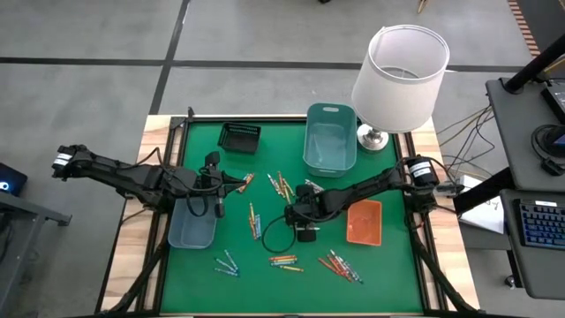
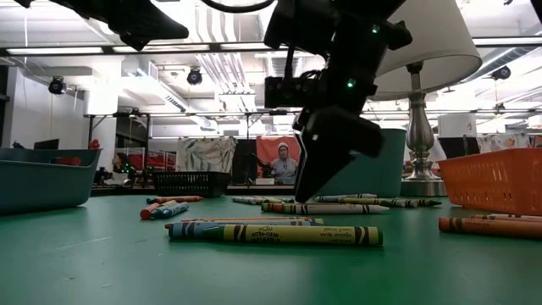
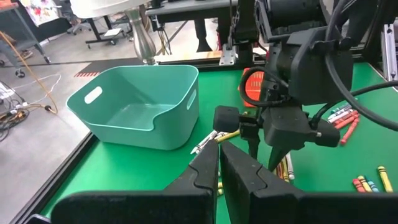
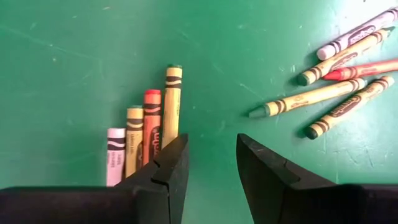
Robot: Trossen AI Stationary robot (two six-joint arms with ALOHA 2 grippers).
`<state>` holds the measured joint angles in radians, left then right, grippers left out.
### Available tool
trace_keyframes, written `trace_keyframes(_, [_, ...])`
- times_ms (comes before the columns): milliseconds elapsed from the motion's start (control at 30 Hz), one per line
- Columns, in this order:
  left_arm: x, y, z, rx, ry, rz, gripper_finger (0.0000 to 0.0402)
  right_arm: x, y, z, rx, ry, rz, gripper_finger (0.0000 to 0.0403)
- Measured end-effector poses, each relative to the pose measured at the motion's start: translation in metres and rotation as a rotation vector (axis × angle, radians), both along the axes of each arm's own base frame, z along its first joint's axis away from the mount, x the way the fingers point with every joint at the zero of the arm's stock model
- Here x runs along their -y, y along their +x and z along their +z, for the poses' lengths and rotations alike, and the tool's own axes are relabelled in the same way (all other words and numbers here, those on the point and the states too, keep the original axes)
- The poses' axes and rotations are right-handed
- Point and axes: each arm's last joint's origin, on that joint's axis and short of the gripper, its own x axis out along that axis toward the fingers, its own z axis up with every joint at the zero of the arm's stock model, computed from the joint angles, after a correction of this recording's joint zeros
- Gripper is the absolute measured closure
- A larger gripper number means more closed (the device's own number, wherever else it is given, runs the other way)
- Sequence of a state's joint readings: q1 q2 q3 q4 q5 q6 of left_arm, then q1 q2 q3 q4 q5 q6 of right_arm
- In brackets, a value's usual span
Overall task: Sort crayons
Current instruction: Put the green crayon into the orange bin
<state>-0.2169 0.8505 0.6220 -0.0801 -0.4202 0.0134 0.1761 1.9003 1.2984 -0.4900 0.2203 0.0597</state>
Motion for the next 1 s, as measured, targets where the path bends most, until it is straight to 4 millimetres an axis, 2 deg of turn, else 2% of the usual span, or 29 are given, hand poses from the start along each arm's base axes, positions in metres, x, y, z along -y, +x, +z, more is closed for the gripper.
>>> trace_keyframes(333, [0.0000, 0.0000, -0.0001, -0.001, 0.001, 0.000, 0.0402, -0.0003, 0.0006, 0.0037, 0.011, 0.023, -0.029, 0.0286])
trace_keyframes(600, [0.0000, -0.0001, -0.0002, -0.002, 0.001, 0.000, 0.0402, -0.0026, 0.0013, 0.0063, 0.005, 0.111, -0.049, 0.0282])
trace_keyframes(1000, [0.0000, -0.0001, -0.0002, -0.003, 0.001, 0.000, 0.0402, -0.0017, -0.0015, 0.0024, -0.011, 0.097, -0.055, 0.0287])
